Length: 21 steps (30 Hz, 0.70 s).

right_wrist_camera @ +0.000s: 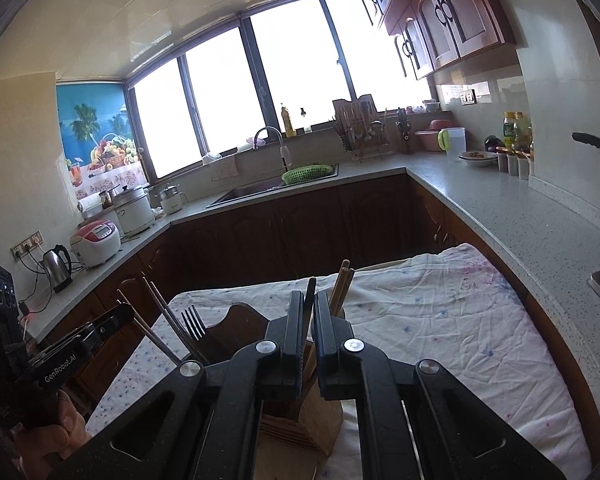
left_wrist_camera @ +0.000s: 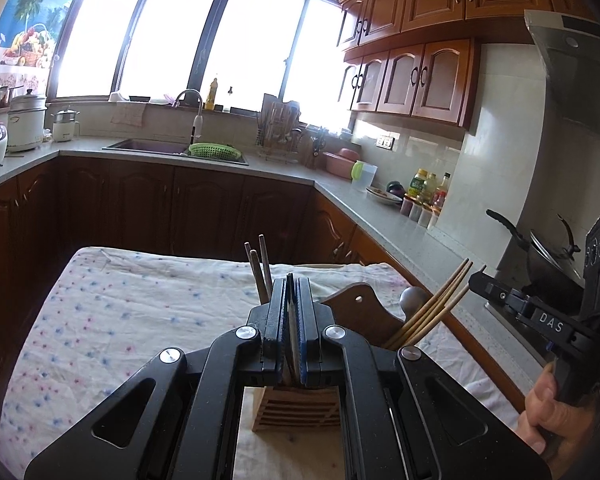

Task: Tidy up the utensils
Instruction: 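Lower both held chopsticks into the wooden holder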

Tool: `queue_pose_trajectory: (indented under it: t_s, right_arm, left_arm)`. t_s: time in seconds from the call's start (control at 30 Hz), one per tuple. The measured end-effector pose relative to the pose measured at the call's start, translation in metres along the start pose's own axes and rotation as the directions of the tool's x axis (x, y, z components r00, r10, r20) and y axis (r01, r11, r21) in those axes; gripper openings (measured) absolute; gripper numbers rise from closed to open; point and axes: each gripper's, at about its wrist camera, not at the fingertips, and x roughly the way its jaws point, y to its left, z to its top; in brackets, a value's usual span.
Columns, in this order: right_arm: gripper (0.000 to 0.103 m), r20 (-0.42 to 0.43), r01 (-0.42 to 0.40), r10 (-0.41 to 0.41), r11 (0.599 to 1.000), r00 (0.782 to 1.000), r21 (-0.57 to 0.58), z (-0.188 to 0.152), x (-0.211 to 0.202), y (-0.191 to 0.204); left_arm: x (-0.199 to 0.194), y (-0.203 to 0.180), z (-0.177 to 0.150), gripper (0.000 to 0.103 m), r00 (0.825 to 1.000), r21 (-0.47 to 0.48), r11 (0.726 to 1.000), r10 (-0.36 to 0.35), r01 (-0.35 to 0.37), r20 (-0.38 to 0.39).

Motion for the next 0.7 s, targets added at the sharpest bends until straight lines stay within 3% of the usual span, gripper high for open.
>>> queue_pose_trajectory:
  t_s: [0.57,0.7]
  right_arm:
    - [0.005,-0.018,-0.007,0.007,1.0,1.0,0.019,-0.0026,0.0014,0.0009]
    - [0.01,-0.011,-0.012,0.013,0.999,1.0,0.04,-0.0028,-0.0035,-0.0016]
  left_arm:
    - [0.001,0.0042,0.0016,0.004,1.0,-0.014,1.0,0.007,-0.007,-0.019]
    - [-0.0025,0.0043,0.0038,0.008,1.0,-0.015,1.0,0.001,-0.002,-0.024]
